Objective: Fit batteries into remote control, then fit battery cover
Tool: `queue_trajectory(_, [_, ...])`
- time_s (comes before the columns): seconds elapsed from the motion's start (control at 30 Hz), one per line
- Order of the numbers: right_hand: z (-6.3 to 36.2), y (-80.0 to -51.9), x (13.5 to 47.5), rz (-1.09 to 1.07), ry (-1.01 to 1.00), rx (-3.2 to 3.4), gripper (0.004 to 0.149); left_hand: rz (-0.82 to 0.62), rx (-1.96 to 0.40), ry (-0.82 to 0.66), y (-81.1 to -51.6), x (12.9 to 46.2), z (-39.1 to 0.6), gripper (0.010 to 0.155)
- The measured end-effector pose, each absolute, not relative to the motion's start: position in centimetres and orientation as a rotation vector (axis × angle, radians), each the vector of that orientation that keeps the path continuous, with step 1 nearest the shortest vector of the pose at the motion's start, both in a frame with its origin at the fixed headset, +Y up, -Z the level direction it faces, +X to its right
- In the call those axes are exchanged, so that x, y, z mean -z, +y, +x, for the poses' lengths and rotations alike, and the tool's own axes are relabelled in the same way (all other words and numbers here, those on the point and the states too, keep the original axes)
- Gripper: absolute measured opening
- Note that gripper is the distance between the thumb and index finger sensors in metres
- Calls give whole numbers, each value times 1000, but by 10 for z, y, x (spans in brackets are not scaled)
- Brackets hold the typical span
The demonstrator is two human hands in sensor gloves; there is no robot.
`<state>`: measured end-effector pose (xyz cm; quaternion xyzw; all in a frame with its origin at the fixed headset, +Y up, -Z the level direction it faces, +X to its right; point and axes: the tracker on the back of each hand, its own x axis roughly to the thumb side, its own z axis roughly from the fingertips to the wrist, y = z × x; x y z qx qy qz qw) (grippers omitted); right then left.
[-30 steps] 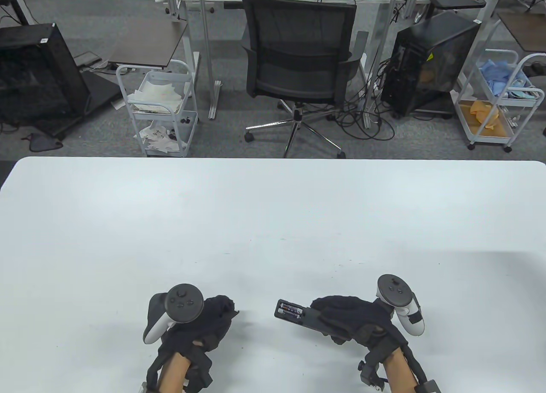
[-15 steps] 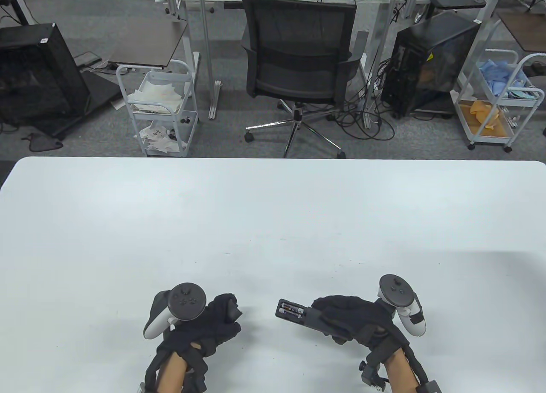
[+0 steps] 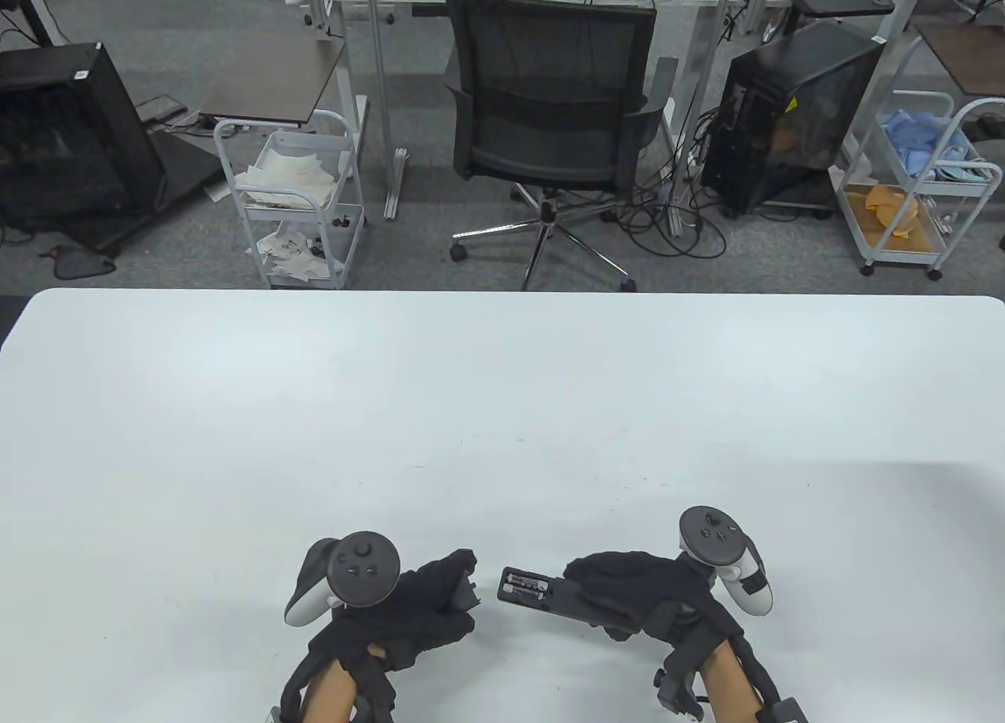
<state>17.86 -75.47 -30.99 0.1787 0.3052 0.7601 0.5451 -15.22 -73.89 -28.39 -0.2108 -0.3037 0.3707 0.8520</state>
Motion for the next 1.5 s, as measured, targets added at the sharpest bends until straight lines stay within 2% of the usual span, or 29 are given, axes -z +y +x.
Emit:
queue_trajectory(0.53, [160, -760, 307, 456, 804, -1869, 50, -460, -724, -717, -738, 281, -124, 80])
queue_trajectory(0.93, [154, -761, 305, 477, 834, -1860, 49, -503, -616, -697, -745, 280, -109, 77])
queue_trajectory(1.13, [152, -762, 304, 484, 839, -1829, 48, -510, -635, -716, -745, 279, -106, 76])
queue_trajectory(1.5, [150, -767, 304, 456, 871, -1771, 47, -569, -672, -665, -753, 283, -108, 76])
